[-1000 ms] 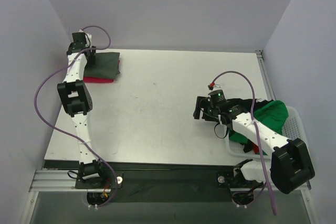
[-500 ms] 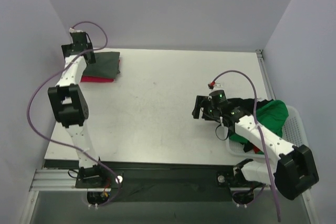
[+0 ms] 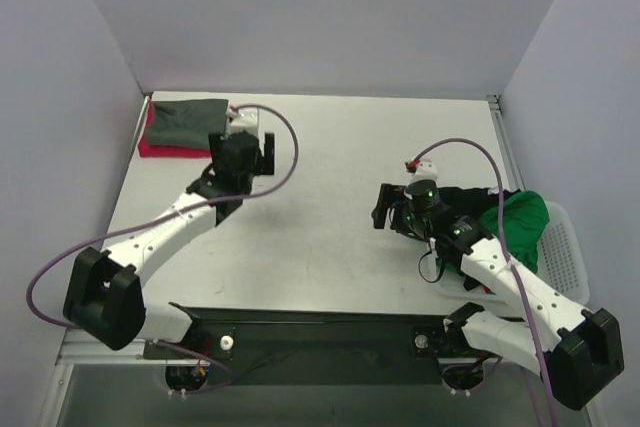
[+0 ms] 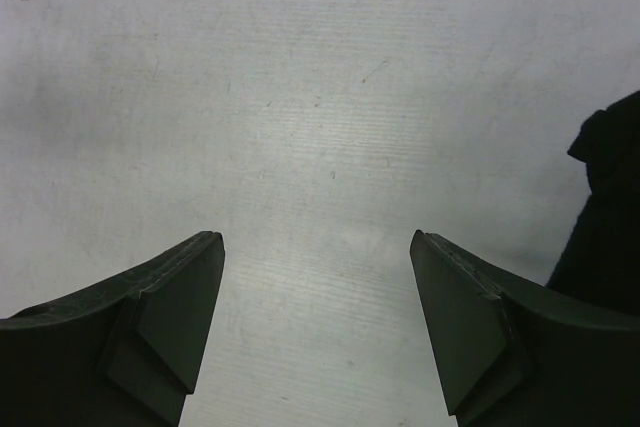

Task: Fold and stack the t-shirts
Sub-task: Put the neatly folded tshirt into the corner of the board with the left arm

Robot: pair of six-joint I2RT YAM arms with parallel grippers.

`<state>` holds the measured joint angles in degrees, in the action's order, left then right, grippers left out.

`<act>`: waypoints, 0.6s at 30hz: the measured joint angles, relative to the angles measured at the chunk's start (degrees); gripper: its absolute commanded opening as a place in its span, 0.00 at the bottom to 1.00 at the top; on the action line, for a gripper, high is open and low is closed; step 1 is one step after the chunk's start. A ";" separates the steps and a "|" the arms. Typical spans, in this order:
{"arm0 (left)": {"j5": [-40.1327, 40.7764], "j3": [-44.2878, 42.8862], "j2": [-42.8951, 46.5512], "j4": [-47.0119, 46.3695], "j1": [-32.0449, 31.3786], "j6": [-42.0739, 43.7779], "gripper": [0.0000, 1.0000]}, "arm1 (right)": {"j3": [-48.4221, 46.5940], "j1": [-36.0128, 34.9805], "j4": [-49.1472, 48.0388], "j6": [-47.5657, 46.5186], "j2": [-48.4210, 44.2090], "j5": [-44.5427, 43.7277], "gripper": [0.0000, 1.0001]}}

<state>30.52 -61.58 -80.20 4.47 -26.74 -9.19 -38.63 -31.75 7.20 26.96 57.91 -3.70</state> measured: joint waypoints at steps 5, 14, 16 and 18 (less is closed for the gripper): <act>0.66 13.92 5.49 -0.31 -10.99 -4.63 0.97 | 0.52 -0.24 1.95 0.09 -2.32 -3.67 0.77; -3.02 25.75 22.77 0.79 -17.20 -11.41 0.97 | 3.43 -0.22 5.70 1.20 -9.35 -11.19 0.79; -2.62 26.08 26.62 2.05 -17.20 -12.26 0.97 | 3.45 -0.22 6.19 1.53 -9.97 -12.55 0.79; -2.45 26.10 29.64 2.89 -17.20 -12.83 0.97 | 3.45 -0.22 6.78 1.75 -10.10 -13.46 0.79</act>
<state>28.08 -35.48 -50.57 7.35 -43.94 -22.02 -35.18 -31.97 13.98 28.71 47.81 -17.17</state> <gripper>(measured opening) 0.974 0.788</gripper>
